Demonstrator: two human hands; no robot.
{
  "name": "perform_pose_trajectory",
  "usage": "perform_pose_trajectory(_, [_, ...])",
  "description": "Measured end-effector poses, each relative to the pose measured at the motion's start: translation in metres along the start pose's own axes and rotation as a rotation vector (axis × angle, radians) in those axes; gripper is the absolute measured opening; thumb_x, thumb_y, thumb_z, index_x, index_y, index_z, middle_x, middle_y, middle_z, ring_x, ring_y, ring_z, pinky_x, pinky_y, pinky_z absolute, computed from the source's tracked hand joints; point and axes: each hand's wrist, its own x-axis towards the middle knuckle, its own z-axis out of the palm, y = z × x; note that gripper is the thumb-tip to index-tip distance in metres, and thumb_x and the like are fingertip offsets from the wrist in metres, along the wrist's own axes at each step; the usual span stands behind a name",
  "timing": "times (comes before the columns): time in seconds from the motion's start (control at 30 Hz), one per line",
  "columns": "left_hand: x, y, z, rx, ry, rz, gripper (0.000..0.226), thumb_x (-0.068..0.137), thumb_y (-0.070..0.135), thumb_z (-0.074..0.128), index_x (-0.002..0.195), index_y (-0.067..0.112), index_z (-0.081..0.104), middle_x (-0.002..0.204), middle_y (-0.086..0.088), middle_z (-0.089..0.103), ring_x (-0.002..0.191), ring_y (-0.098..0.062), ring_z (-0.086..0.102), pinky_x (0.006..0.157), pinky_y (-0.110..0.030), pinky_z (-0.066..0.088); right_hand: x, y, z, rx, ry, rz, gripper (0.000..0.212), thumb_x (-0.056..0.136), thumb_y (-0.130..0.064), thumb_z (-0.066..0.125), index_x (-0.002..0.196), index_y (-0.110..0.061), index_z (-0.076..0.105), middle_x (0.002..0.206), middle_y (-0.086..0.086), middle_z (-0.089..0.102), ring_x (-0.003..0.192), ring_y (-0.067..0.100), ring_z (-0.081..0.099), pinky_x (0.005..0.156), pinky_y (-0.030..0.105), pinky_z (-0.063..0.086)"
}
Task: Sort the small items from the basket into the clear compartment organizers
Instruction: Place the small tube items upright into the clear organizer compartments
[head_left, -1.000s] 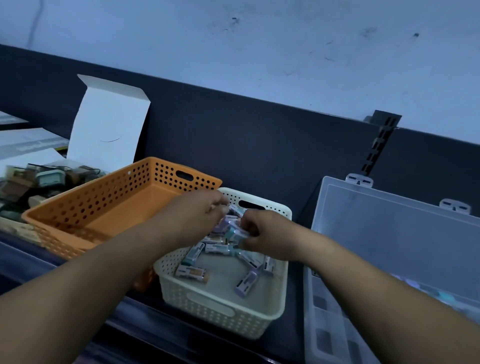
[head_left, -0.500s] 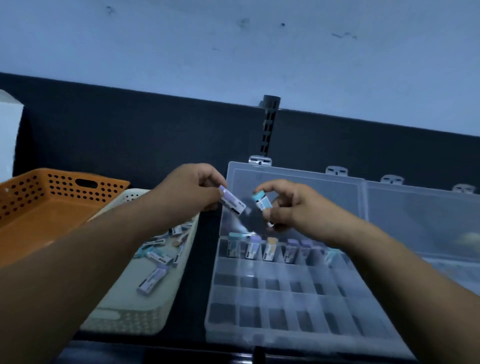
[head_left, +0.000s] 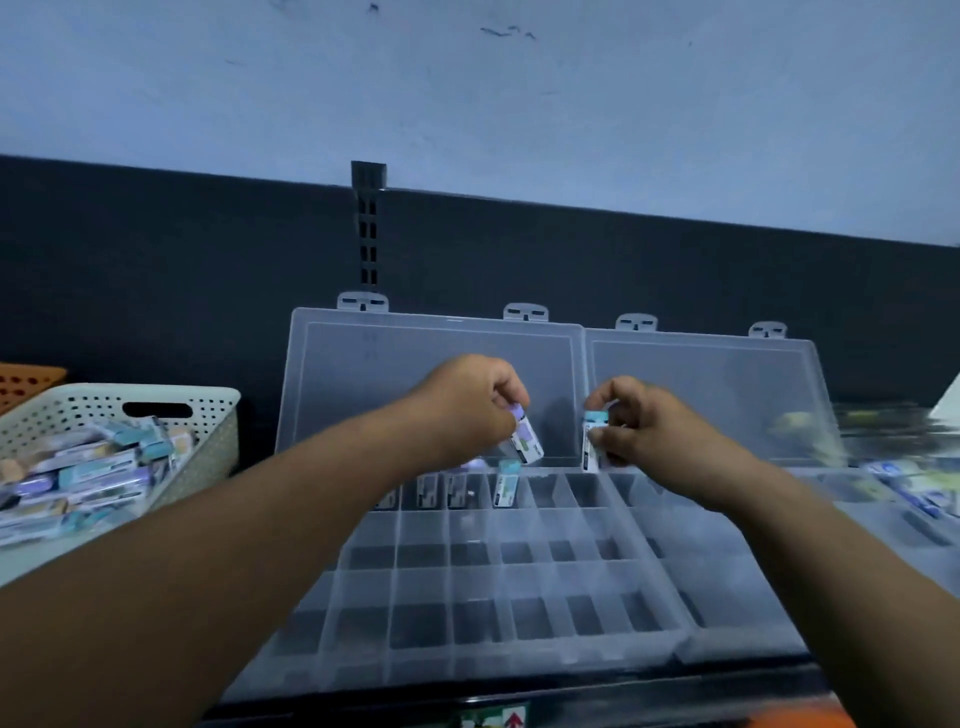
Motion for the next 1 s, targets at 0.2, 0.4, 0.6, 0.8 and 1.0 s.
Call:
perform_pose_trajectory(0.2, [0.026,0.005,0.044,0.25,-0.048,0.035,0.012,0.088,0.016,0.061,0.094,0.02,0.07,0.091,0.002,0.069,0.086,-0.017,0.064,0.082,-0.031,0.053,0.011,0.026,-0.001,-0.11,-0.027,-0.037,0.014,0.084,-0.003,0.068,0.081,-0.012,0.058,0.077,0.004,0.063,0.071,0.016,0.057,0.074,0.034,0.051])
perform_pose_trajectory(0.4, [0.036,-0.009,0.066,0.457,-0.098,0.06,0.016,0.087,0.014,0.058,0.094,0.016,0.073,0.099,-0.003,0.069,0.092,-0.021,0.061,0.083,-0.029,0.05,0.021,0.043,0.014,-0.211,-0.064,-0.053,0.031,0.082,-0.006,0.07,0.068,-0.027,0.053,0.069,-0.01,0.057,0.062,0.004,0.051,0.058,0.018,0.041])
perform_pose_trajectory(0.6, [0.035,-0.024,0.075,0.745,-0.113,0.183,0.023,0.09,0.022,0.055,0.108,0.031,0.065,0.105,0.008,0.061,0.105,-0.017,0.052,0.089,-0.031,0.031,0.023,0.055,0.023,-0.337,-0.043,-0.042,0.033,0.081,-0.007,0.069,0.068,-0.029,0.048,0.075,-0.01,0.054,0.07,0.01,0.053,0.06,0.02,0.041])
perform_pose_trajectory(0.8, [0.037,-0.027,0.069,0.697,-0.108,0.127,0.033,0.089,0.035,0.057,0.122,0.031,0.058,0.117,0.001,0.057,0.115,-0.022,0.049,0.097,-0.036,0.03,0.021,0.035,0.018,-0.394,-0.064,-0.01,0.029,0.08,-0.011,0.072,0.085,-0.03,0.05,0.085,-0.011,0.053,0.082,0.015,0.054,0.071,0.023,0.04])
perform_pose_trajectory(1.0, [0.019,-0.039,0.005,0.631,0.0,0.08,0.054,0.084,0.04,0.063,0.134,0.027,0.049,0.131,-0.001,0.051,0.12,-0.022,0.047,0.101,-0.035,0.037,0.025,-0.022,0.033,-0.51,-0.046,-0.155,0.037,0.088,-0.026,0.066,0.123,-0.021,0.058,0.124,-0.001,0.057,0.11,0.015,0.052,0.091,0.021,0.039])
